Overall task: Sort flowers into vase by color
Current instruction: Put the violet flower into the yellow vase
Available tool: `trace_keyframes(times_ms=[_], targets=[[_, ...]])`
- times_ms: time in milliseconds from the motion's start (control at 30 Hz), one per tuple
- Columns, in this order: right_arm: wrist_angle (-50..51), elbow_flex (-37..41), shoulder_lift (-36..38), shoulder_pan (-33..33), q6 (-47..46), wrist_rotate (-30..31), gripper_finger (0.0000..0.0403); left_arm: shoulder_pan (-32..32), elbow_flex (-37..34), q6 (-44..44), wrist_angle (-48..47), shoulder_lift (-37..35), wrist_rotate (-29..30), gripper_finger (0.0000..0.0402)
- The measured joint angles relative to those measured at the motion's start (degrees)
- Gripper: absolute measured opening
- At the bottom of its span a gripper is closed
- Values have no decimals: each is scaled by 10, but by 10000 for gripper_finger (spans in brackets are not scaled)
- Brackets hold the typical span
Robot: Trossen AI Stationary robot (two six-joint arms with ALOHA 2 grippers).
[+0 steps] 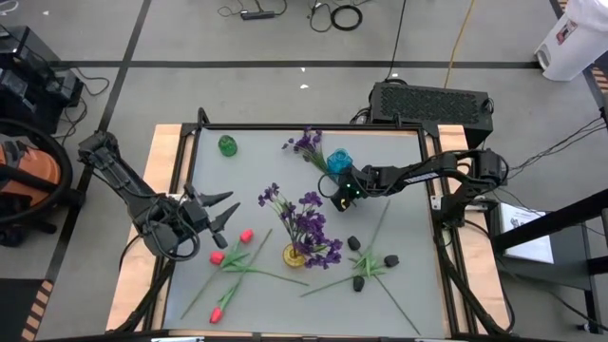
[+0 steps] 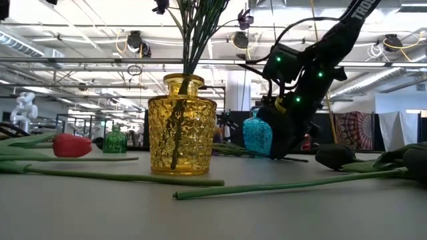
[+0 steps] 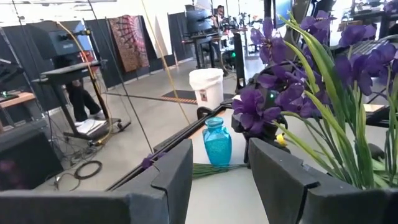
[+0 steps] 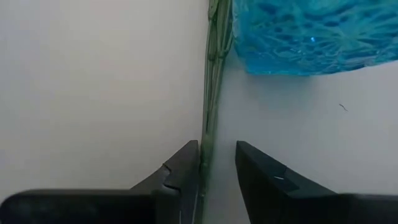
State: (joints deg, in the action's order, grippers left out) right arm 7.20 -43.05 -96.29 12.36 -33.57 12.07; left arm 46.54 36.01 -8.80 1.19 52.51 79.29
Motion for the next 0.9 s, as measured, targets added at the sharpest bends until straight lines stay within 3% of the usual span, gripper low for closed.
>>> trace_keyframes(times_ms=[133,367,900], targets=[[0,0,0,0,2,-11,86,0,0,0,0,0,0,164],[0,0,0,0,2,-34,10,0,0,-1,0,0,0,164],[3,2,11,-11,32,-69,1,0,0,-15,-1,0,0,164]])
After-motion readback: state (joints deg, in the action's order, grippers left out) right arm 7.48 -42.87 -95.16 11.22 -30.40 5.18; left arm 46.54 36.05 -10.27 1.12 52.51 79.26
